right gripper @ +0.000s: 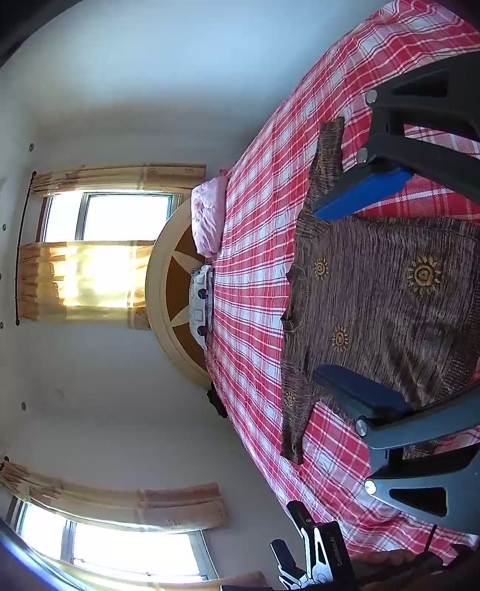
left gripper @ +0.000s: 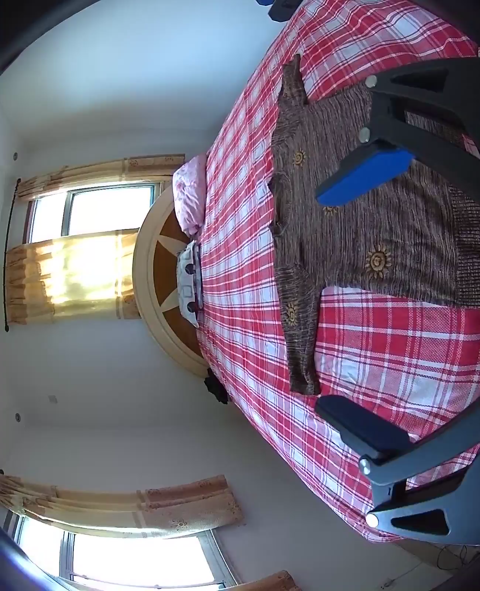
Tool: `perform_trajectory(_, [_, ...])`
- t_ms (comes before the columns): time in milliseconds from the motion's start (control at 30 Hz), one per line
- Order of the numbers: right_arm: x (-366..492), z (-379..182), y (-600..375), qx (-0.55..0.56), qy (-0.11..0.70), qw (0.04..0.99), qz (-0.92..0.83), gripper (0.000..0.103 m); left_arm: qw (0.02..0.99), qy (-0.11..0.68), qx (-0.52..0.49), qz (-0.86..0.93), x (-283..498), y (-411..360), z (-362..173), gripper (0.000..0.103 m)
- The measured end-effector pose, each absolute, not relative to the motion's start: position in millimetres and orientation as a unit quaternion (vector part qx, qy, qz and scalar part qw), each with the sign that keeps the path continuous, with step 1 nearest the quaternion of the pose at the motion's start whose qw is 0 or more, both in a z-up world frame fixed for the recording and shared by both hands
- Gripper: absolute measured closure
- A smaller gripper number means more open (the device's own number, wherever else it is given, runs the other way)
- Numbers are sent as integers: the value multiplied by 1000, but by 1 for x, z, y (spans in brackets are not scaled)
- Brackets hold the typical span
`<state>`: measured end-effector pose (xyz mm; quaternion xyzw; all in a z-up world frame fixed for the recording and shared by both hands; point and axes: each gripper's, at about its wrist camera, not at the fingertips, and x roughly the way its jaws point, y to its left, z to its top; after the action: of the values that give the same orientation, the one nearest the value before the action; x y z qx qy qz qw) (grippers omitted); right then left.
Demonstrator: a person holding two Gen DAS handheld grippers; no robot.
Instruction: Fold small clothes
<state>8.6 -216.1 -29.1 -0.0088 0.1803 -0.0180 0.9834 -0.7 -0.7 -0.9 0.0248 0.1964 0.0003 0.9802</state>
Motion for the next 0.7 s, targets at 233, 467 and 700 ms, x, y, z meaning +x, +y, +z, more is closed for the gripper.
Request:
perform_trajectory(233, [9, -31, -216, -8, 183, 983, -18, 22, 980, 198, 23, 1, 0, 0, -2, 0])
perform_trajectory(467, [10, -31, -216, -8, 184, 983, -18, 22, 980, 199, 24, -1, 0, -1, -2, 0])
perform_trajectory(700, [11, -33, -215, -8, 184, 983, -18, 22, 980, 199, 24, -1, 1, -1, -2, 0])
